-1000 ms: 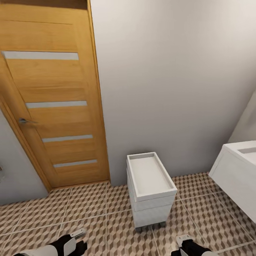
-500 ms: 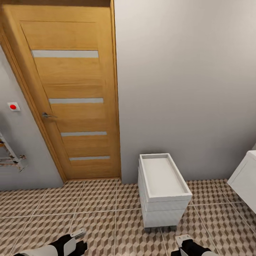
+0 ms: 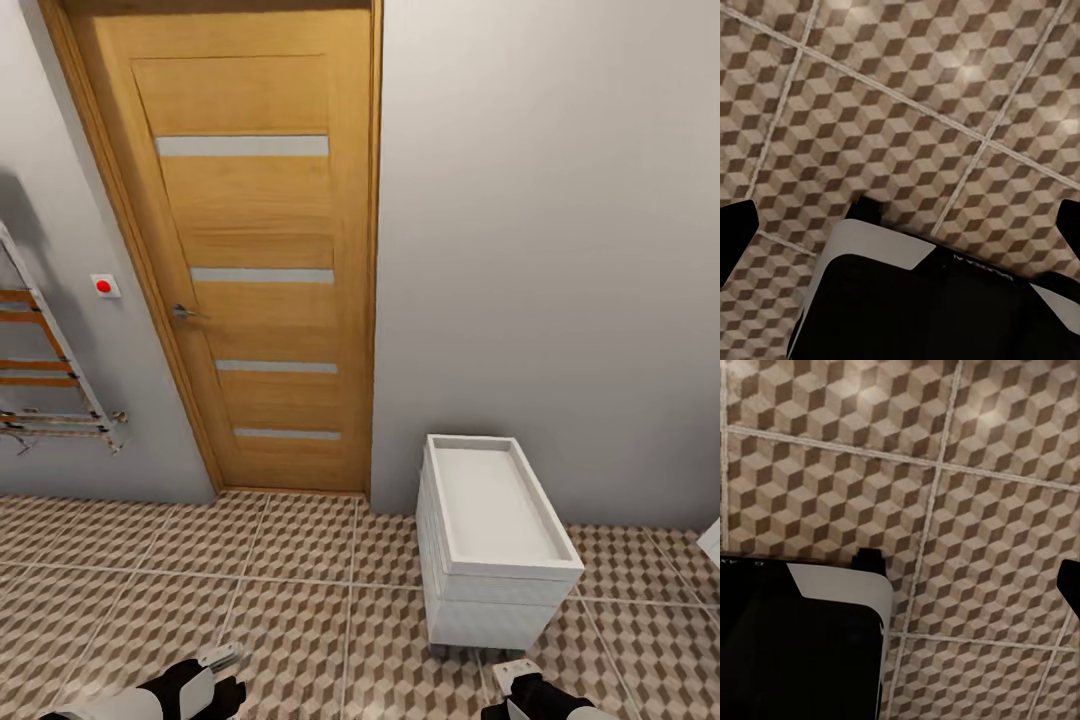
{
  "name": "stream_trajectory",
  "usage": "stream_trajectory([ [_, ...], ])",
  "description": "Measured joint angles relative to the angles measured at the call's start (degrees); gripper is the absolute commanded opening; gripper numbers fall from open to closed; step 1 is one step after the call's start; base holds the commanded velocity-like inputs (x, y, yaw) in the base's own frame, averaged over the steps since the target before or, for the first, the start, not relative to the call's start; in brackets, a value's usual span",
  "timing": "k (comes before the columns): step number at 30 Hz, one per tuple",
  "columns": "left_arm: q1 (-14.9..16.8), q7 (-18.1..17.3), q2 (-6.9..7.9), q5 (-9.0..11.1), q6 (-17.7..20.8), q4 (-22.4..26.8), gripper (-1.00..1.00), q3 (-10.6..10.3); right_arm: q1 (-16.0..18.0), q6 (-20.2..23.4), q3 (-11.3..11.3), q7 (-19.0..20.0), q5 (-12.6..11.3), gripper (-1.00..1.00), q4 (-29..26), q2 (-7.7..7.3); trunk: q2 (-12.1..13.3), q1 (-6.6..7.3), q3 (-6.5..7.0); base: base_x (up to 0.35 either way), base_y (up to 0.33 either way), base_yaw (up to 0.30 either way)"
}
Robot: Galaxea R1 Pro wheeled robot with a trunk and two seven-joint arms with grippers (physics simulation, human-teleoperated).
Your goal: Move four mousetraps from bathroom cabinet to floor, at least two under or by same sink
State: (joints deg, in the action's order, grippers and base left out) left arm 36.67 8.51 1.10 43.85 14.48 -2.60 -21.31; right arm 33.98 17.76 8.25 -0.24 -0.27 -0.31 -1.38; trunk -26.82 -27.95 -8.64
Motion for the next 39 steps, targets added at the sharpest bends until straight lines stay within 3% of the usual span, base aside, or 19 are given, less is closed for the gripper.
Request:
stream_trajectory([
  [39,0.0,-0.6,-0.11,0.0,-0.2,0.2,1.0,0.0,0.0,0.0,0.0,0.0,0.0,1.0,0.0,0.04,0.0,0.0,-2.12,0.0,0.0,0.253],
])
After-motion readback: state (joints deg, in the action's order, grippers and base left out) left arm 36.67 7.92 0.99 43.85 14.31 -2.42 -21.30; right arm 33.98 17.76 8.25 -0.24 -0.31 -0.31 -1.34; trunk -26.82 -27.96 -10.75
